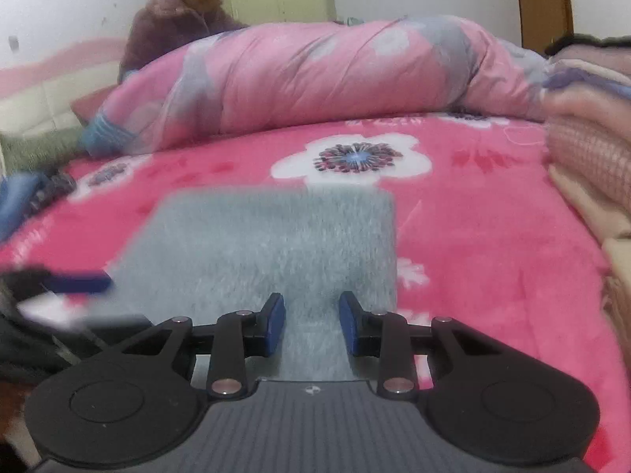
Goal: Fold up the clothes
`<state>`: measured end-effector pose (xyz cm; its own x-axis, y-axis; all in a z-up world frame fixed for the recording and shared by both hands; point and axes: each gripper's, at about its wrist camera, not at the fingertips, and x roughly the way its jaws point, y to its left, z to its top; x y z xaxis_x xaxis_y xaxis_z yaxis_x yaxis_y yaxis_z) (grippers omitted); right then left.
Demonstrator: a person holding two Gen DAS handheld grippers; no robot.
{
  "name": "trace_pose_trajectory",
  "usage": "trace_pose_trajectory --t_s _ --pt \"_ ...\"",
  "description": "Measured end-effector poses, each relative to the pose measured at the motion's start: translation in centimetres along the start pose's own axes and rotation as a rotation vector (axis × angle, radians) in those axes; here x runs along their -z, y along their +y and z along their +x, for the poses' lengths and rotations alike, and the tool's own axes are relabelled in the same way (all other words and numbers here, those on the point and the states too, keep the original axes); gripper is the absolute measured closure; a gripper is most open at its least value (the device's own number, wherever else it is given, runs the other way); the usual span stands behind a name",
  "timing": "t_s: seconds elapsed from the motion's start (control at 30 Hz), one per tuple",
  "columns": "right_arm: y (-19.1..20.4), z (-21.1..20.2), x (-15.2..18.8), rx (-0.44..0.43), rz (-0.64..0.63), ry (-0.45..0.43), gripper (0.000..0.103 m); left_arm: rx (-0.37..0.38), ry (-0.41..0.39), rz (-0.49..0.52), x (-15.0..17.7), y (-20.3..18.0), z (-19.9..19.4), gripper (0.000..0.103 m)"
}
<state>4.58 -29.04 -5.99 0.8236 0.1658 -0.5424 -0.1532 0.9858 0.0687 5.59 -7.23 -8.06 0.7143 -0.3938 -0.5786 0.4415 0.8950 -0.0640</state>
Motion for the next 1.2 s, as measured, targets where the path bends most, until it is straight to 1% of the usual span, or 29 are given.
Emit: trace_pose_trajectory --t_s 0.03,0.2,0.23,0.3,0.33,0.4,0.43,0.47,0.57,0.63,0.7,0.77,0.83,0.87,0.93,1.0,1.07,1.1,1.2 --pt "0.2 0.4 0.5 0.007 -0.026 0.008 0.070 0.001 0.001 0.000 0.0 0.0 0.0 0.018" --pt "0.1 -1.2 -4.3 -0.016 -0.029 -0.076 0.070 0.012 0.007 -0.010 -0.1 0.3 0.0 0.018" --pt "0.0 -1.4 -5.2 -0.009 -0.039 -0.101 0.070 0.012 0.006 -0.010 -0.1 0.3 0.0 0.018" --pt "-0.2 -1.0 -6.0 -0.014 -0.039 -0.134 0.070 0.013 0.004 -0.011 0.0 0.3 0.0 0.018" --pt "-0.5 -0.3 -6.1 -0.026 -0.027 -0.125 0.070 0.013 0.003 -0.012 0.0 0.3 0.0 0.018" --pt "-1.2 2.5 -5.1 -0.053 0.014 -0.044 0.070 0.018 0.005 -0.009 0.0 0.3 0.0 0.018" --pt "-1.6 4.6 -4.2 -0.051 0.025 0.037 0.071 0.021 0.005 -0.008 0.0 0.3 0.0 0.018" --pt "-2.0 5.8 -3.0 -0.046 0.033 0.042 0.070 0.021 0.008 -0.005 0.0 0.3 0.0 0.018" --pt "-2.8 5.1 -3.6 -0.076 0.086 0.023 0.070 0.024 0.008 0.012 -0.4 0.5 -0.4 0.019" --pt "-3.1 4.2 -4.5 -0.080 0.101 0.008 0.070 0.018 0.009 0.017 -1.0 0.7 -0.9 0.019" --pt "-3.1 3.1 -5.3 -0.062 0.073 -0.033 0.070 0.010 -0.028 0.031 -2.1 0.9 -1.7 0.018" --pt "-3.2 2.3 -6.2 -0.086 0.068 -0.065 0.070 0.005 -0.060 0.034 -3.5 1.1 -2.0 0.018" --pt "-3.0 2.5 -6.7 -0.100 0.040 -0.079 0.070 0.008 -0.069 0.023 -5.0 1.4 -1.3 0.018" --pt "-2.9 3.2 -6.7 -0.101 0.025 -0.063 0.070 0.011 -0.067 0.018 -5.8 1.5 -0.7 0.018" --pt "-2.8 5.1 -6.3 -0.104 0.001 -0.014 0.070 0.021 -0.025 0.019 -6.8 1.8 1.5 0.018" --pt "-2.8 7.2 -5.3 -0.079 -0.008 0.066 0.071 0.026 0.066 0.019 -7.2 2.0 4.2 0.018" --pt "-2.6 7.3 -4.7 -0.077 -0.035 0.056 0.071 -0.002 0.147 0.017 -7.1 2.3 6.2 0.018" --pt "-2.6 7.0 -5.0 -0.080 -0.036 0.059 0.071 0.001 0.138 0.024 -7.1 2.3 6.0 0.017" --pt "-2.9 5.3 -6.1 -0.090 -0.038 0.016 0.071 0.017 0.088 0.044 -7.2 2.3 4.9 0.018"
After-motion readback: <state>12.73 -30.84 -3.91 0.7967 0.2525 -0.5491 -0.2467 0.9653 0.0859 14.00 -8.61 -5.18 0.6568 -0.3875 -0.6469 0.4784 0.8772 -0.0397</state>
